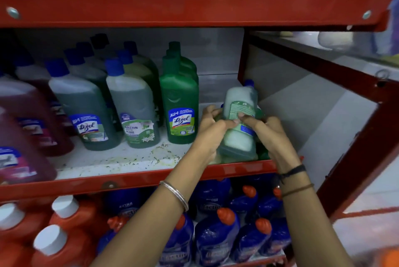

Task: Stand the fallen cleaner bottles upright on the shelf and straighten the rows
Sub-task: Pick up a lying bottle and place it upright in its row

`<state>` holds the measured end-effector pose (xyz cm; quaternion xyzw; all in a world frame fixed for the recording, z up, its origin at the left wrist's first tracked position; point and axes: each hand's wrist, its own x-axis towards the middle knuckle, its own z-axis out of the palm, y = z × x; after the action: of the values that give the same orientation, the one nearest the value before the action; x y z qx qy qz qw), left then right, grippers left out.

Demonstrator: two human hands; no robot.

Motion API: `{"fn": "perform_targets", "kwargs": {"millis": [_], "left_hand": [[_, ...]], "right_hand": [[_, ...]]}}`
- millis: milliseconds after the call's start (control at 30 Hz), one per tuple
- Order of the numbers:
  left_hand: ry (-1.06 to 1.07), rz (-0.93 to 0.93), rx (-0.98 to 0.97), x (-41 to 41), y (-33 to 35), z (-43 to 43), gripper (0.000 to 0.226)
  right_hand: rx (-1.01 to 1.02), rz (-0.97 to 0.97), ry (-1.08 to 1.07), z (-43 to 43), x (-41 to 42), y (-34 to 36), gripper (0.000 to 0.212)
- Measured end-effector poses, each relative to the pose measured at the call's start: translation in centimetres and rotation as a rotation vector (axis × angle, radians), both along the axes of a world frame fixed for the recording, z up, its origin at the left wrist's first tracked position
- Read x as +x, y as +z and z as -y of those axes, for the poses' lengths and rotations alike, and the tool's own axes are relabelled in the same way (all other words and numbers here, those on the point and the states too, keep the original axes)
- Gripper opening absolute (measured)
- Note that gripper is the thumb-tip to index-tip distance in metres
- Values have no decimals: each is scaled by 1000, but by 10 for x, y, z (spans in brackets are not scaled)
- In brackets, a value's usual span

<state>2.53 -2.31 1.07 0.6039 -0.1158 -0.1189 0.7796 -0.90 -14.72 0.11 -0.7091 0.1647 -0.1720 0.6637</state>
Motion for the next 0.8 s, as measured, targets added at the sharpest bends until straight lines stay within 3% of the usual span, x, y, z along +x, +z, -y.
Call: {"fn": "perform_targets", "kwargs": {"millis": [100, 233, 467, 800], "left_hand": [[-112, 53, 57, -11, 3, -31, 48], [-140, 158, 129, -29, 1, -76, 43], [48, 413, 141, -39, -2, -172, 54], [356, 487, 279, 1, -17, -269, 57]], "right_hand": [[49, 114, 65, -17, -16, 9, 28], [-90, 193, 174, -52, -35, 20, 45], [-286, 292, 296, -143, -24, 18, 56], [-385, 315, 376, -256, 40, 6, 60]]}}
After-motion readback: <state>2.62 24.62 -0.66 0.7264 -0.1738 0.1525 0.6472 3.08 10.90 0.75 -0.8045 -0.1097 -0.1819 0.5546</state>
